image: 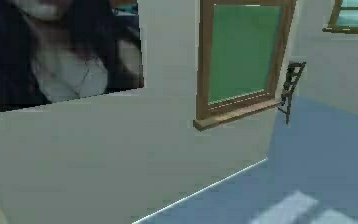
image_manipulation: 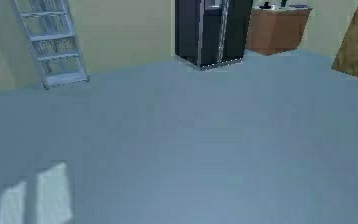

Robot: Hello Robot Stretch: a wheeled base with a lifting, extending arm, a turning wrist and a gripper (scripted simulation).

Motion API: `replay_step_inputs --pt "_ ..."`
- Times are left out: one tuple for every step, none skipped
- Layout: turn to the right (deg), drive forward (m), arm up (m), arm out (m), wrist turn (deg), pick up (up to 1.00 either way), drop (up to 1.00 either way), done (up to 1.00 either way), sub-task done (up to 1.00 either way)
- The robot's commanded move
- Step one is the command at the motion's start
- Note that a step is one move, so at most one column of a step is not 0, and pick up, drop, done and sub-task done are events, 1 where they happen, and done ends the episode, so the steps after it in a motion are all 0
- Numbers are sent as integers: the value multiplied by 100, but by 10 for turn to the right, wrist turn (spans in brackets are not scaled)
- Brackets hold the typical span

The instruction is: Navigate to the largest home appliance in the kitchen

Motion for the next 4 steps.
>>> replay_step_inputs --pt "450 0 0 0 0 0 0 0 0" --pt "120 0 0 0 0 0 0 0 0" --pt "30 0 0 0 0 0 0 0 0" --pt "0 25 0 0 0 0 0 0 0"
